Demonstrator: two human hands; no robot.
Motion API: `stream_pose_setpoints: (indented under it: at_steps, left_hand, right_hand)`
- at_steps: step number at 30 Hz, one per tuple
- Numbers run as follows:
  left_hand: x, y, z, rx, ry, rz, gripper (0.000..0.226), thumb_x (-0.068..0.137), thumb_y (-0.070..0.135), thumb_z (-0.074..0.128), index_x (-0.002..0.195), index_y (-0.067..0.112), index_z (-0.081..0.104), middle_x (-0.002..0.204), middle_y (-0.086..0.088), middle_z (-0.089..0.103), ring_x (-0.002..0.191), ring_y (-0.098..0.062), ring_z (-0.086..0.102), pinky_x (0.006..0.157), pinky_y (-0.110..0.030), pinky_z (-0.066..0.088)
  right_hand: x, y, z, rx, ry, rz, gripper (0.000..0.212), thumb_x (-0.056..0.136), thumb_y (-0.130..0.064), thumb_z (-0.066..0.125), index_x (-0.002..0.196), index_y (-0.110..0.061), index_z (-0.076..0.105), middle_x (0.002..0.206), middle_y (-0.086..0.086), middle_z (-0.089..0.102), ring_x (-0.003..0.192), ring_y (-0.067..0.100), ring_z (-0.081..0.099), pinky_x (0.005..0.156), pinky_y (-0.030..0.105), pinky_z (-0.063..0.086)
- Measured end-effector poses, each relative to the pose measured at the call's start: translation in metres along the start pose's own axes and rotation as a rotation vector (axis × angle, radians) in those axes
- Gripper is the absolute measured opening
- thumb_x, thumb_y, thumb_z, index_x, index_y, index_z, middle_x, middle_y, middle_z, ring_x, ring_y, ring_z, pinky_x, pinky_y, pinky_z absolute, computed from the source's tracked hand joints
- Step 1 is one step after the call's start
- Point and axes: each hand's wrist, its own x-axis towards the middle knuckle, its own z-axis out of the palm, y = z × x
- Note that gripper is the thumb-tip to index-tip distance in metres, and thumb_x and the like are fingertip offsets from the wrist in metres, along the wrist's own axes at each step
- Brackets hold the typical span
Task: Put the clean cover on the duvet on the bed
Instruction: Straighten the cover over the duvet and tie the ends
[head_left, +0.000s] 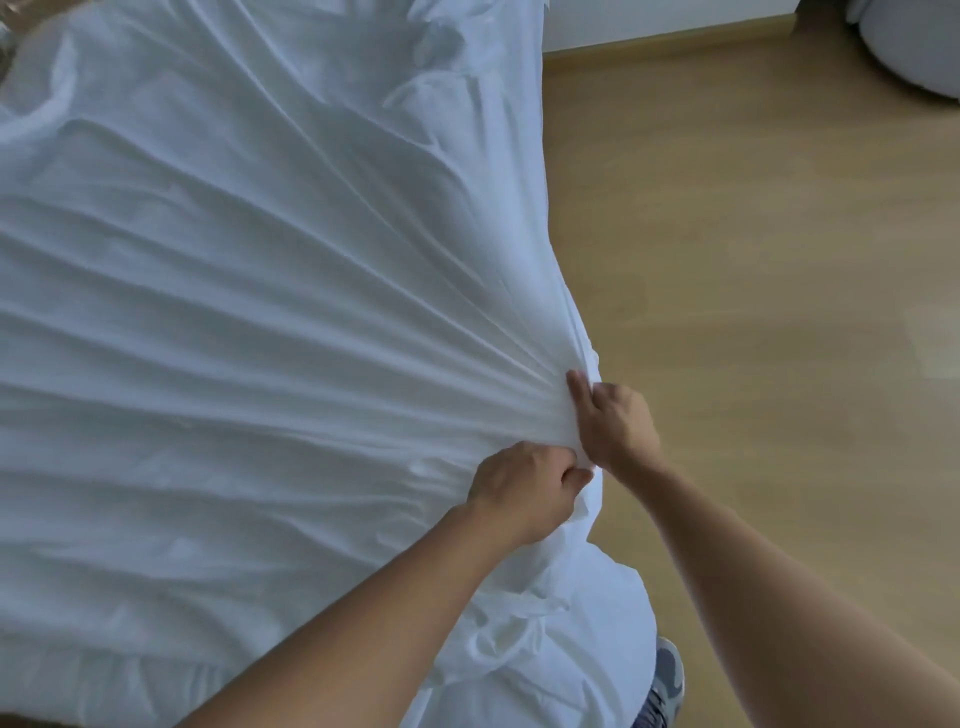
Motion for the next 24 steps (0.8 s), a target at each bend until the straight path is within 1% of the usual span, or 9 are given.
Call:
stream_pose_setpoints:
  at_steps: [2,4,8,11,14,17,20,22,24]
  left_hand:
    - [0.000,-0.010,-0.006,0.058,0.120,-0.009,0.034,0.096,0.053,0.055,0.079,0.024,0.055,0.089,0.003,0.057,0.087,-0.023,0.055,0.078,-0.037,0.043]
    - [0.002,-0.028,-0.015,0.145,0.200,-0.089,0.039,0.091,0.061,0.058,0.100,0.023,0.059,0.109,-0.001,0.055,0.102,-0.025,0.053,0.089,-0.039,0.043]
    - [-0.002,-0.055,-0.017,0.217,0.067,-0.302,0.084,0.071,0.084,0.060,0.134,0.031,0.043,0.135,-0.001,0.033,0.126,-0.029,0.036,0.101,-0.048,0.037]
    - [-0.006,-0.064,-0.012,0.116,0.068,-0.398,0.119,0.050,0.094,0.061,0.146,0.036,0.021,0.150,0.000,0.015,0.138,-0.032,0.022,0.109,-0.058,0.031]
    - [0.000,-0.075,-0.015,0.010,0.084,-0.564,0.140,0.048,0.091,0.068,0.156,0.024,0.008,0.152,-0.013,0.023,0.138,-0.039,0.031,0.107,-0.053,0.036]
    - [0.008,-0.084,-0.012,0.081,0.049,-0.612,0.104,0.068,0.071,0.074,0.142,0.011,0.033,0.139,-0.018,0.045,0.128,-0.038,0.046,0.099,-0.044,0.043]
    - [0.010,-0.099,-0.012,0.121,0.023,-0.531,0.052,0.088,0.039,0.064,0.130,0.011,0.049,0.131,-0.017,0.059,0.120,-0.038,0.057,0.091,-0.039,0.047]
    - [0.014,-0.111,-0.030,0.056,0.029,-0.465,0.042,0.093,0.035,0.058,0.128,0.013,0.056,0.131,-0.018,0.062,0.120,-0.038,0.059,0.092,-0.038,0.047]
    - [0.034,-0.117,-0.059,-0.071,0.149,-0.445,0.040,0.095,0.038,0.060,0.124,0.011,0.063,0.131,-0.019,0.064,0.120,-0.038,0.060,0.092,-0.037,0.048]
  right_hand:
    - [-0.021,0.023,0.003,-0.064,0.000,-0.012,0.065,0.105,-0.046,0.041,0.053,-0.007,0.037,0.048,0.007,0.040,0.054,0.033,0.043,0.053,0.041,0.026]
    - [-0.044,0.038,0.013,-0.044,0.013,-0.011,0.064,0.104,-0.045,0.042,0.050,-0.012,0.033,0.044,0.003,0.038,0.051,0.033,0.044,0.051,0.041,0.031]
    - [-0.062,0.041,0.040,0.013,-0.074,0.052,0.058,0.105,-0.047,0.038,0.056,-0.016,0.042,0.054,0.003,0.051,0.061,0.032,0.053,0.056,0.039,0.037]
    - [-0.038,0.027,0.040,0.126,-0.169,0.238,0.047,0.105,-0.046,0.039,0.091,-0.010,0.064,0.098,0.016,0.069,0.093,0.034,0.063,0.077,0.039,0.049]
    - [-0.019,0.001,0.033,0.549,-0.243,0.406,0.054,0.085,-0.069,0.060,0.116,-0.025,0.062,0.110,-0.001,0.068,0.101,0.023,0.067,0.079,0.043,0.059]
    - [-0.015,-0.022,0.039,0.508,-0.363,0.458,0.076,0.057,-0.078,0.076,0.109,-0.024,0.062,0.103,-0.005,0.071,0.093,0.018,0.069,0.070,0.035,0.059]
    - [-0.029,-0.034,0.066,0.265,-0.624,0.493,0.052,0.073,-0.060,0.076,0.099,-0.017,0.067,0.076,-0.003,0.075,0.068,0.017,0.072,0.063,0.027,0.053]
    - [-0.032,-0.044,0.083,0.214,-0.591,0.438,0.033,0.087,-0.044,0.069,0.096,-0.013,0.067,0.073,0.003,0.070,0.062,0.019,0.068,0.055,0.026,0.049]
    - [-0.023,-0.064,0.083,0.457,-0.393,0.344,0.026,0.094,-0.036,0.067,0.094,-0.010,0.069,0.076,0.004,0.065,0.063,0.018,0.060,0.053,0.024,0.047]
